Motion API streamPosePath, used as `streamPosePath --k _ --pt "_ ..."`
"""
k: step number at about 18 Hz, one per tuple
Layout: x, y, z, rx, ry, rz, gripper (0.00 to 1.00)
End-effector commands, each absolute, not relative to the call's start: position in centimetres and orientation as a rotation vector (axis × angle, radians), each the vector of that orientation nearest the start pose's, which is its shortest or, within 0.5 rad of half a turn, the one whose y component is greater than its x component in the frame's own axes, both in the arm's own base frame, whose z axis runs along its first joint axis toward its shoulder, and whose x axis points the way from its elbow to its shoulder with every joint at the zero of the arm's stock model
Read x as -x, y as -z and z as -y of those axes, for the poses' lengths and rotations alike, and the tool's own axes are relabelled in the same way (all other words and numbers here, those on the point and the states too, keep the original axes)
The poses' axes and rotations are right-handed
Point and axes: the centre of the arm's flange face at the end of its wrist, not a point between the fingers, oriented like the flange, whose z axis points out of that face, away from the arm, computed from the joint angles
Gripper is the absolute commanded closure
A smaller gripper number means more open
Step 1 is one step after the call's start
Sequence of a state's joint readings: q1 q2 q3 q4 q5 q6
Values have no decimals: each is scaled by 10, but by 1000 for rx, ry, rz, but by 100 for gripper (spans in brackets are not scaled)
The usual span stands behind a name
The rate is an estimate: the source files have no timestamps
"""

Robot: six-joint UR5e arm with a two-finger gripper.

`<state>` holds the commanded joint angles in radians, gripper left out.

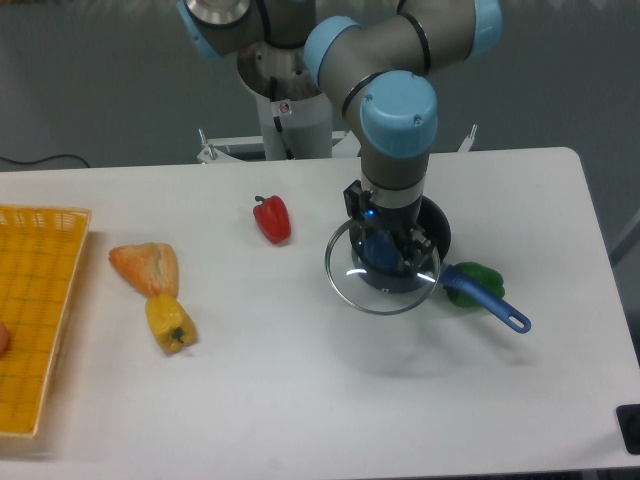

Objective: Open the lid
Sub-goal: 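Lift the glass lid by its knob up off the saucepan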

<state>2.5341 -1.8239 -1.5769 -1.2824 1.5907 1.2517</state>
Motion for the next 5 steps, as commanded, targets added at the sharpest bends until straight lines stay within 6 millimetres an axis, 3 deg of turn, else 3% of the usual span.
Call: streamPosePath --k 5 --pt "407 -375 -442 3116 -50 -457 32"
